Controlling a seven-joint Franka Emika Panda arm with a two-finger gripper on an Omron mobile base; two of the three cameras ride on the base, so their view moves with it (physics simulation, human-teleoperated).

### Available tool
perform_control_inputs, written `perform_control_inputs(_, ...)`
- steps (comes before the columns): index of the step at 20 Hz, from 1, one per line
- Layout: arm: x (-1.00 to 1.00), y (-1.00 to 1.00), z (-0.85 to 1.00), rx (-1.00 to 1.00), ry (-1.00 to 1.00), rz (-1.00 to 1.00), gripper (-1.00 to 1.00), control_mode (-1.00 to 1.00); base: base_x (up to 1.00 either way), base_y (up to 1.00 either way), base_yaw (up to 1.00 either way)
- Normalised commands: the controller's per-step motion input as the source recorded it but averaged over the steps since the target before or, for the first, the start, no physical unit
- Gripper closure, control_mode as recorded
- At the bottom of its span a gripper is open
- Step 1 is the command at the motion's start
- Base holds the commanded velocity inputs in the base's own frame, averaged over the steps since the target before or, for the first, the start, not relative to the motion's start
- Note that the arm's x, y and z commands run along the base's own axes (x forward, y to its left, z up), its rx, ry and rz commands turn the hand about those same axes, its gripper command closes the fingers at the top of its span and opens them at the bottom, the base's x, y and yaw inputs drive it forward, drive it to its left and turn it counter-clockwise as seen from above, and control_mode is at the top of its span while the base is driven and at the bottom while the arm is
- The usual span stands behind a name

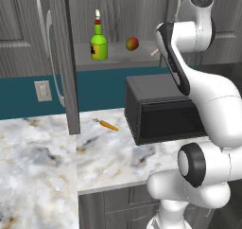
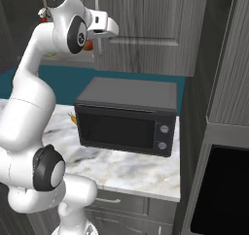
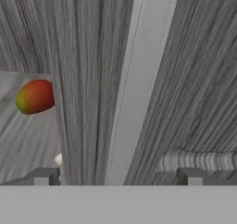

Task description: Pick the spray and dish brush from the cabinet and place them on the counter.

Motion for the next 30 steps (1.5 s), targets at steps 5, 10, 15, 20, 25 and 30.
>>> perform_control_inputs(5,0.42,-0.07,-0.10,0.00,0.00,0.00,-1.00,-1.00,0.00,0.00,0.00)
perform_control_inputs(10,0.26,0.00,-0.18,0.00,-0.01,0.00,1.00,-1.00,0.00,0.00,0.00)
perform_control_inputs(15,0.14,0.00,-0.15,0.00,-0.01,0.00,1.00,-1.00,0.00,0.00,0.00)
perform_control_inputs(20,0.13,0.00,-0.15,0.01,0.00,0.00,1.00,-1.00,0.00,0.00,0.00)
perform_control_inputs(25,-0.29,0.00,-0.10,0.03,0.04,-0.03,1.00,-1.00,0.00,0.00,0.00)
perform_control_inputs(30,-0.68,-0.11,-0.09,0.06,0.01,-0.07,1.00,-1.00,0.00,0.00,0.00)
